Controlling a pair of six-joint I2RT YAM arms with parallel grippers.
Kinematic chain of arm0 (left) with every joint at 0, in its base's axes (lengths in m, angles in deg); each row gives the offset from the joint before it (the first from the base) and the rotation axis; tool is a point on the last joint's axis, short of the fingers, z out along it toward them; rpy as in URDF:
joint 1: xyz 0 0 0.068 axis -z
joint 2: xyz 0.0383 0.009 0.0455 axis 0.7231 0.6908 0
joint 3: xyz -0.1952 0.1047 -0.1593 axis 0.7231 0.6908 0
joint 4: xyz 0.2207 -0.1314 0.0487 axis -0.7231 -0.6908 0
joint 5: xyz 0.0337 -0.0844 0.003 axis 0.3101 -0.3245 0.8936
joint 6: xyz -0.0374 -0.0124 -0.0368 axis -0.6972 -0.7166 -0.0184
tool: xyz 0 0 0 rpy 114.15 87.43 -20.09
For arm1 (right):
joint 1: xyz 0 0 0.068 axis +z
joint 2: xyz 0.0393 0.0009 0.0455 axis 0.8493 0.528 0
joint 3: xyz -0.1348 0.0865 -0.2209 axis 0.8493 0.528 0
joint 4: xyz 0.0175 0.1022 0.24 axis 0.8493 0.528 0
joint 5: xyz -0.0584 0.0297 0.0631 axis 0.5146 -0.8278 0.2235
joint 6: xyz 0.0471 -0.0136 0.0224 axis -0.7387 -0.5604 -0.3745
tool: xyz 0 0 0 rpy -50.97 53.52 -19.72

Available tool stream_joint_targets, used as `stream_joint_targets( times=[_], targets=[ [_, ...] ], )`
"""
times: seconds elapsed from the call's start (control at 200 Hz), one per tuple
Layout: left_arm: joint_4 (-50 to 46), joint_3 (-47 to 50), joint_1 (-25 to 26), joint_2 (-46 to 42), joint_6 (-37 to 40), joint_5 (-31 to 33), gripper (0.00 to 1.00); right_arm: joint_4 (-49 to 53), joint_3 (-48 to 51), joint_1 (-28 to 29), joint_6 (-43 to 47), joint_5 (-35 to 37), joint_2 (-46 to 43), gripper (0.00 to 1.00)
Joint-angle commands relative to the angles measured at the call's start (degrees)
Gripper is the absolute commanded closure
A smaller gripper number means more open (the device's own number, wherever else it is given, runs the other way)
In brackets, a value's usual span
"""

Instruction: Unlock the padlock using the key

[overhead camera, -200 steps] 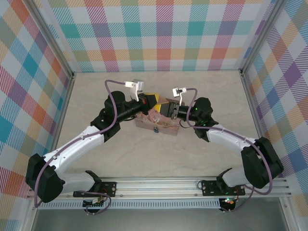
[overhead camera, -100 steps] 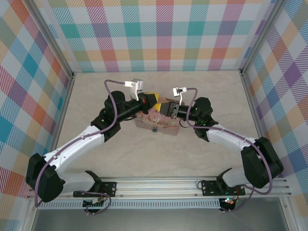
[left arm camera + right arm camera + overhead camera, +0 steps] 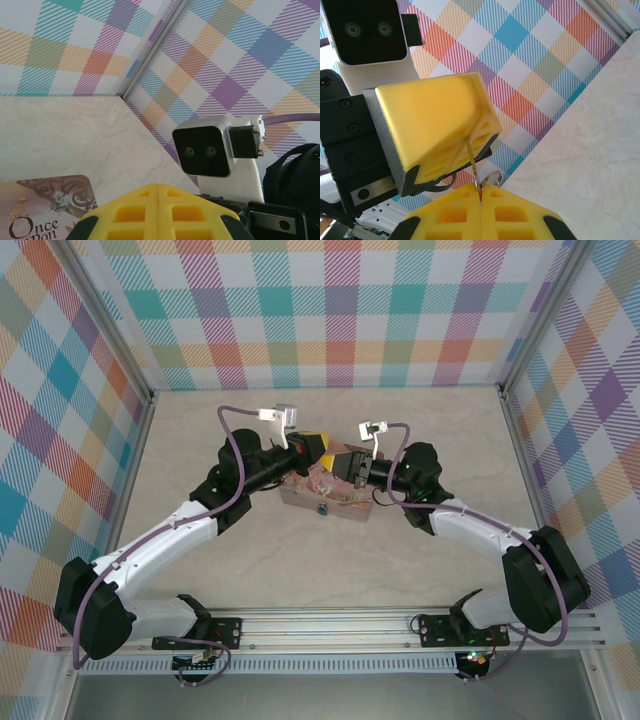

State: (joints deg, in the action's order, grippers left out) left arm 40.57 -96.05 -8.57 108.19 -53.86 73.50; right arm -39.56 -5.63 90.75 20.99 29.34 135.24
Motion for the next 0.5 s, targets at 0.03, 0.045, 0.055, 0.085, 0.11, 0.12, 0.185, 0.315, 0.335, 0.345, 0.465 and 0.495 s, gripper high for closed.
stream_joint_targets(
  times=[0.03, 0.045, 0.055, 0.085, 0.11, 0.12, 0.185, 0.315, 0.335, 0.345, 0.465, 0.495],
  targets=[
    [-0.1, 0.3, -0.6, -3.0, 0.6, 2.5, 0.78, 9.8, -0.9, 0.2, 6.6, 1.7, -4.1, 0.97],
    [-0.4, 0.3, -0.8, -3.4, 0.6, 2.7, 0.76, 11.1, -0.8, 0.1, 7.3, 1.9, -4.5, 0.97],
    [-0.7, 0.3, -1.0, -3.7, 0.7, 2.9, 0.75, 11.6, -0.7, 0.1, 7.7, 2.1, -4.7, 0.97],
    [-1.5, 0.5, -1.3, -4.3, 0.9, 3.3, 0.73, 15.0, -0.4, 0.2, 9.1, 2.6, -5.5, 0.97],
    [-2.0, 0.7, -1.7, -4.9, 0.9, 3.5, 0.73, 16.8, -0.2, 0.1, 10.1, 3.1, -6.0, 0.97],
    [-2.2, 0.8, -1.8, -5.2, 0.9, 3.5, 0.73, 17.6, -0.1, 0.1, 10.4, 3.2, -6.3, 0.97],
    [-2.9, 1.7, -2.6, -6.6, 0.6, 3.9, 0.71, 21.3, 0.6, 0.1, 12.8, 3.9, -7.4, 0.98],
    [-4.8, 3.8, -3.4, -8.9, 0.3, 4.7, 0.6, 31.0, 0.5, 0.1, 18.2, 6.3, -9.3, 0.98],
    [-5.1, 4.1, -3.5, -9.3, 0.5, 4.8, 0.58, 33.3, 0.1, 0.1, 19.5, 6.9, -9.6, 0.98],
    [-5.3, 4.4, -3.6, -9.5, 0.5, 4.7, 0.57, 34.4, 0.0, 0.1, 20.0, 7.3, -9.6, 0.98],
    [-8.7, 7.7, -3.8, -11.7, 1.6, 5.1, 0.47, 44.7, -1.2, 0.1, 26.0, 9.8, -9.5, 0.98],
    [-9.3, 9.1, -3.9, -12.2, 1.8, 4.9, 0.44, 46.5, -1.3, 0.1, 27.0, 10.1, -9.2, 0.98]
  ],
)
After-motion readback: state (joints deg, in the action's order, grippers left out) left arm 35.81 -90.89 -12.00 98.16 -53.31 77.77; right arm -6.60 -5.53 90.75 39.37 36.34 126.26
